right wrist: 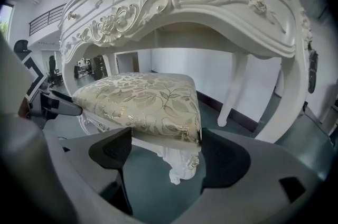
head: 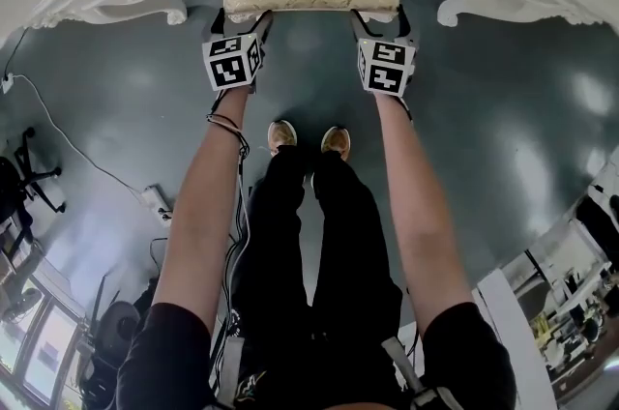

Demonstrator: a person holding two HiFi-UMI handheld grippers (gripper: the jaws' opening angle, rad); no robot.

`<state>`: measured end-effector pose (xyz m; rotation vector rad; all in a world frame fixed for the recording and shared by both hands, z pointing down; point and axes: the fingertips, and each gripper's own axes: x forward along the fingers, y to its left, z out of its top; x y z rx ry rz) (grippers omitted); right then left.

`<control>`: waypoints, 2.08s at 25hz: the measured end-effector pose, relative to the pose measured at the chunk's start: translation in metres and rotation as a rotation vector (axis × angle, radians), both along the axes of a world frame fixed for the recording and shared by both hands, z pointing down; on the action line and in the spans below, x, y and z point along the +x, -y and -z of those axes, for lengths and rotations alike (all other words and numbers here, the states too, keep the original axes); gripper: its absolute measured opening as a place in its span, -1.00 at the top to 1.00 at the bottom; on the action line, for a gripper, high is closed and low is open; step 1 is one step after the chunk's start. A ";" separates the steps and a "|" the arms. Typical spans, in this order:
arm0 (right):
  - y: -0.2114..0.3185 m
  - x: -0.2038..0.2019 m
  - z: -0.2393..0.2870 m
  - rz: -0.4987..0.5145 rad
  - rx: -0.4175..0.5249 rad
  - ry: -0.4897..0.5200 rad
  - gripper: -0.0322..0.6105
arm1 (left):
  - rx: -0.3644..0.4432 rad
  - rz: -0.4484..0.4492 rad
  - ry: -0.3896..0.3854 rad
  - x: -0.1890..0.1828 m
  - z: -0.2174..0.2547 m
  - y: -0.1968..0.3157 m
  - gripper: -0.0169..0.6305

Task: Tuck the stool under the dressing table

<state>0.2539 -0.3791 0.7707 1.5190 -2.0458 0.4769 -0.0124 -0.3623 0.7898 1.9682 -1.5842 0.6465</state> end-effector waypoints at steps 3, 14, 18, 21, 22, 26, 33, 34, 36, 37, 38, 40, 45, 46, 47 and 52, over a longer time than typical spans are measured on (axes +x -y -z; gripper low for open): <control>0.008 0.002 0.000 -0.015 -0.001 -0.001 -0.44 | 0.003 0.000 -0.005 0.002 0.000 0.009 -0.42; 0.031 0.004 0.001 -0.045 -0.017 0.007 -0.45 | 0.010 0.012 0.007 0.004 0.003 0.034 -0.42; 0.034 0.004 0.001 -0.047 -0.033 0.004 -0.46 | 0.000 0.006 0.028 0.004 0.004 0.038 -0.42; 0.034 0.002 0.003 -0.045 -0.035 0.012 -0.46 | -0.001 0.006 0.033 0.004 0.004 0.038 -0.42; 0.035 0.002 0.002 -0.045 -0.034 0.011 -0.46 | -0.001 0.007 0.033 0.004 0.004 0.038 -0.42; 0.039 0.004 0.001 -0.044 -0.030 0.005 -0.46 | 0.000 0.004 0.040 0.004 0.005 0.042 -0.42; 0.043 0.005 0.001 -0.044 -0.026 -0.001 -0.46 | 0.013 0.001 0.040 0.005 0.004 0.047 -0.42; 0.041 0.006 0.002 -0.045 -0.027 -0.004 -0.45 | 0.019 0.005 0.039 0.004 0.005 0.046 -0.42; 0.035 0.007 0.006 -0.044 -0.025 -0.005 -0.37 | 0.037 0.011 0.038 0.002 0.011 0.041 -0.42; 0.031 0.006 0.010 -0.039 -0.021 -0.002 -0.37 | 0.050 0.007 0.040 0.002 0.017 0.038 -0.42; 0.025 0.006 0.016 -0.032 -0.014 0.004 -0.37 | 0.066 -0.003 0.042 0.004 0.024 0.034 -0.42; 0.011 0.005 0.034 -0.021 0.007 0.018 -0.37 | 0.107 -0.030 0.034 0.010 0.047 0.024 -0.40; -0.023 -0.009 0.112 0.030 0.098 0.058 -0.37 | 0.227 -0.093 0.013 0.027 0.135 -0.012 -0.36; -0.029 -0.013 0.134 0.046 0.120 0.063 -0.37 | 0.254 -0.097 0.011 0.027 0.159 -0.021 -0.35; -0.036 -0.018 0.160 0.064 0.146 0.066 -0.37 | 0.284 -0.102 0.008 0.028 0.185 -0.029 -0.35; -0.070 -0.046 0.323 0.182 0.290 0.109 -0.35 | 0.447 -0.195 -0.024 0.049 0.347 -0.072 -0.26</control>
